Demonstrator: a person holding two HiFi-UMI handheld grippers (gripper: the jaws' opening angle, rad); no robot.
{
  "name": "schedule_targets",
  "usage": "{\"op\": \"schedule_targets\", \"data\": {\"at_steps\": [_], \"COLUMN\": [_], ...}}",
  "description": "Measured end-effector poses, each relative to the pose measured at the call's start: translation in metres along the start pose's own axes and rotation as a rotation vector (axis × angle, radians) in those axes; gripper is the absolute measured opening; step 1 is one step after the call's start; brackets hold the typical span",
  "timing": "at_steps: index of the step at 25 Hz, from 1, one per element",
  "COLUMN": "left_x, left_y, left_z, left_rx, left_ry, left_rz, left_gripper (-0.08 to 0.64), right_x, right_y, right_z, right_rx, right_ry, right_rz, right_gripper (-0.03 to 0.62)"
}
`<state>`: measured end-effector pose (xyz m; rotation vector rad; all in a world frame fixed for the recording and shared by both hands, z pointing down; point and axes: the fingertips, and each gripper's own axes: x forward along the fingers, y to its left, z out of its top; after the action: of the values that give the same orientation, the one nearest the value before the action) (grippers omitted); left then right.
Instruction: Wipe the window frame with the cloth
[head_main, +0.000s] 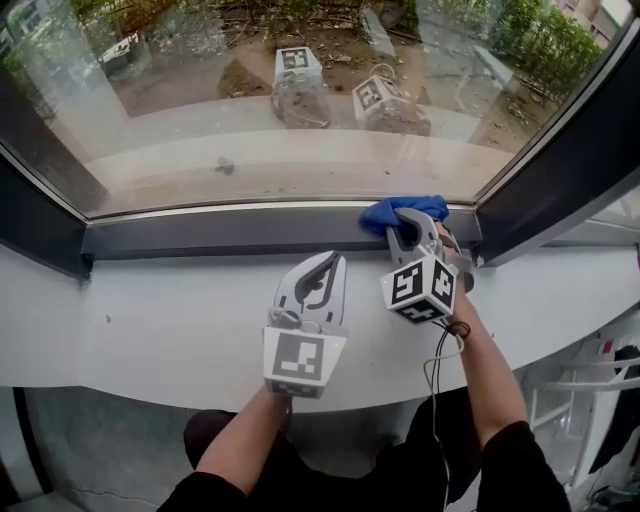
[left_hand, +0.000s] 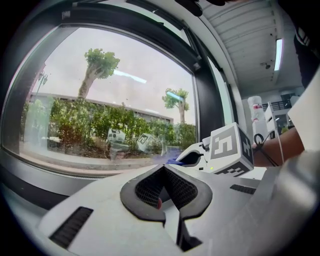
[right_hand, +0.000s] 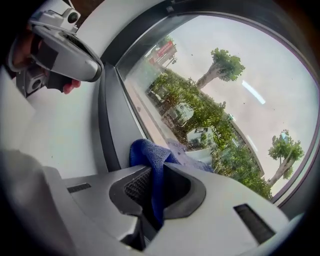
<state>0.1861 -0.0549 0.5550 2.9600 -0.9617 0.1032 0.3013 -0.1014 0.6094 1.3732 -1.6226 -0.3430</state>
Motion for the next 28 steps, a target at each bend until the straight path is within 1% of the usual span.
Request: {"op": "schedule_targets", "data": {"at_steps": [9,12,16,20,22,25,26,28], "left_x": [-0.006,-0.006,-0.006,-0.002,0.001,0.000,-0.003,-0.016], "left_y": [0.009,0.012,0.021,0.023,0.019,0.008,0.005,0.004], "left_z": [0.001,0.003,0.001,0.001,0.006,0.003,-0.001,-0.014], "left_rx": [0.006,-0.010,-0.008,-0.009,0.007,0.058,0.076,0.115], "left_ry": [0.007,0.007,0.016,0.039,0.043,0.063,0.080,0.140], "left_rz": [0.022,0.029,0.049,0.072,0.076,0.094,0.108,0.137], "left_gripper": [0.005,0.005,0.005,0.005,0.005,0.005,0.005,0.005], "right_x": [0.006,0.008,0.012,0.015,0.016,0.017,0.017,0.020], "right_y": [0.014,0.014,0.015,0.018,0.018,0.017,0.018,0.021], "right_z": [0.026,0.027,0.031,0.032,0.031,0.029,0.029,0.032], "right_rx": [0.065,0.098,0.147,0.159,0.169,0.158,0.146,0.123], "right_ry": [-0.029,-0.019,-0.019,-0.035,-0.045,-0.046,-0.050,-0.060], "right_rz": [0.070,0.078,0.129,0.166,0.172,0.178,0.181,0.180], "right_gripper": [0.023,0.023,0.023,0.023,0.023,0.023,0.023,0.023]}}
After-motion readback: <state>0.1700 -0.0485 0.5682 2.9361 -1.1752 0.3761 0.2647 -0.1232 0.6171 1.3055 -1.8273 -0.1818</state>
